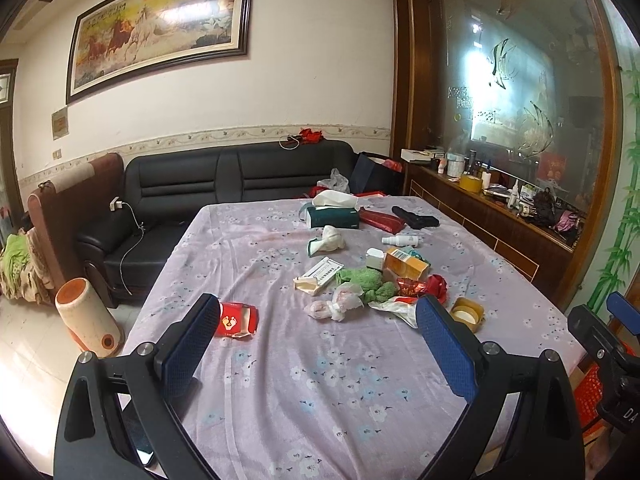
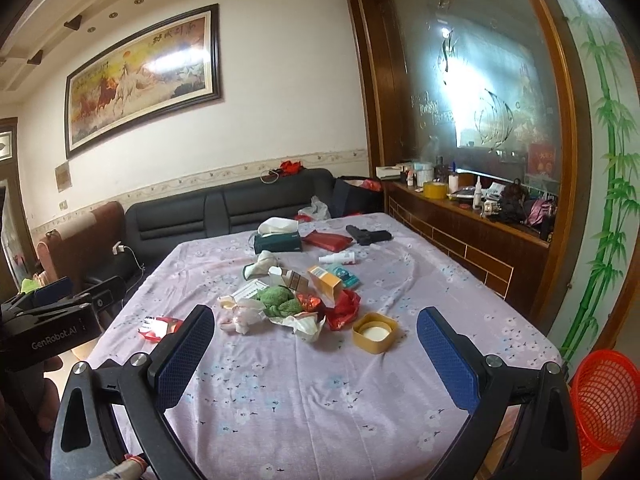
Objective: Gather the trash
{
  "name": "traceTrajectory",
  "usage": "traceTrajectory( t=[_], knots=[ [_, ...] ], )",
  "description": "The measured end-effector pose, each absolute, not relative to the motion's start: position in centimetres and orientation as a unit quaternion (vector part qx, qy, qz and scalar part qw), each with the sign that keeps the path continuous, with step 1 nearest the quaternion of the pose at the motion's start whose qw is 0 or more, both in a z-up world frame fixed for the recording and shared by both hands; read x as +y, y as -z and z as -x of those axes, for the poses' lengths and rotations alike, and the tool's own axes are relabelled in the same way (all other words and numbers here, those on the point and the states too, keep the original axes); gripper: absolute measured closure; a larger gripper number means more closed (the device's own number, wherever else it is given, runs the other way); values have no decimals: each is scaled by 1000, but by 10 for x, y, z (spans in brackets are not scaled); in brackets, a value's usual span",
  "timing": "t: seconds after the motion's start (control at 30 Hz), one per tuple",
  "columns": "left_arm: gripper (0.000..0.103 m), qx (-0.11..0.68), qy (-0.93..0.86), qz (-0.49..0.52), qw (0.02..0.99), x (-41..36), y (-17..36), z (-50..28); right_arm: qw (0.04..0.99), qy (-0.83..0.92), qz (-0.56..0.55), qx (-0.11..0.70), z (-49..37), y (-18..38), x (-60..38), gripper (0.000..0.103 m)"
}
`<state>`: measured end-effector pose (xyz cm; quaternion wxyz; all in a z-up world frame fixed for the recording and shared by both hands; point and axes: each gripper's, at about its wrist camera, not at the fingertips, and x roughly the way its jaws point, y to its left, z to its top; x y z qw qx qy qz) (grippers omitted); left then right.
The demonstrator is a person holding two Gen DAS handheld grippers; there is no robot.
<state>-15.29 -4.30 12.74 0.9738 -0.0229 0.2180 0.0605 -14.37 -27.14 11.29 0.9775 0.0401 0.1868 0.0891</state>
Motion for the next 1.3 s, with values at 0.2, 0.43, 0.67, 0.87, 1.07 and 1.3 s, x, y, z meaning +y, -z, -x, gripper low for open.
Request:
traceTrajectory(
  t=[0.2,0.43,0.67,0.87,1.07,1.3],
  knots=[
    [5,214,-60,21,975,-45,-131,155,979,-89,-43,181,150,-116,-272,0],
    [5,211,-58,21,975,-46,-132,157,979,-88,-49,175,155,-119,-273,0],
    [5,210,-56,19,976,-46,-133,160,980,-90,-48,171,158,-120,-272,0],
    [5,211,-55,16,976,-46,-134,161,980,-92,-50,170,158,-121,-271,0],
    [5,214,-55,17,975,-47,-132,160,980,-93,-50,170,158,-120,-271,0],
    [5,220,-53,20,974,-43,-130,154,981,-97,-50,163,158,-121,-272,0]
  ],
)
